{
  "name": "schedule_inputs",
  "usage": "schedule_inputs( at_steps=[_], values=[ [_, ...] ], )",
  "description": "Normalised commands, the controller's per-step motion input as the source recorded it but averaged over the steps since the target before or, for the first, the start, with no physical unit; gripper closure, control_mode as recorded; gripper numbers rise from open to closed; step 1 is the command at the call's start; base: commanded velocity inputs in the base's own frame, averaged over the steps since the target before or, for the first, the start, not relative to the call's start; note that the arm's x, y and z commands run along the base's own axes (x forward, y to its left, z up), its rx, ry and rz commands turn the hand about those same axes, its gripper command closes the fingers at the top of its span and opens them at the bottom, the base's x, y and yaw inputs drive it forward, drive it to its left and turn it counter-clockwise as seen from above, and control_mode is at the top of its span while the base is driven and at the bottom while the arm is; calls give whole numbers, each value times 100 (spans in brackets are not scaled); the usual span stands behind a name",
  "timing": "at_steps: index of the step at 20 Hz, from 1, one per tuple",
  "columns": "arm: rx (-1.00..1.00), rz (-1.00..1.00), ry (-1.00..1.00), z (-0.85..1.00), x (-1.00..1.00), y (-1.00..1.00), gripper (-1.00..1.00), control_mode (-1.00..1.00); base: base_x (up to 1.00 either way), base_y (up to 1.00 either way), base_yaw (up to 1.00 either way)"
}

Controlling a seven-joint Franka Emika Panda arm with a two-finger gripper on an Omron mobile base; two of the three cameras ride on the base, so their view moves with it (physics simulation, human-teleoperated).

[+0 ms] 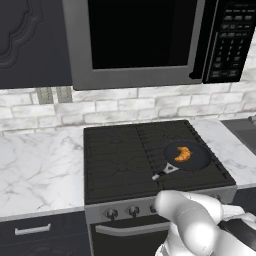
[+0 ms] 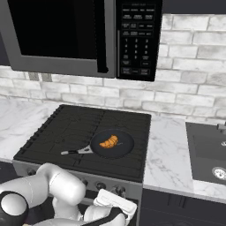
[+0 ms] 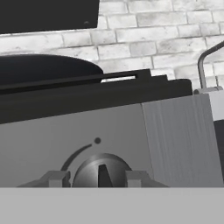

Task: Pick the croissant and place it on the pan. Then turn on the stove to warm the croissant.

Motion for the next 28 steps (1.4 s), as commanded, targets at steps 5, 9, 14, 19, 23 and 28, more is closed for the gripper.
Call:
schedule_inputs(
  at_steps=[5,9,14,19,23,28],
  values=[
    [0,0,0,0,0,0,100,-100,0,0,0],
    [0,0,0,0,0,0,100,-100,0,0,0],
    [0,0,0,0,0,0,100,-100,0,0,0],
    [-1,0,0,0,0,0,100,-100,0,0,0],
    [-11,2,0,0,0,-2,100,-100,0,0,0],
    [-16,3,0,0,0,-3,100,-100,0,0,0]
  ],
)
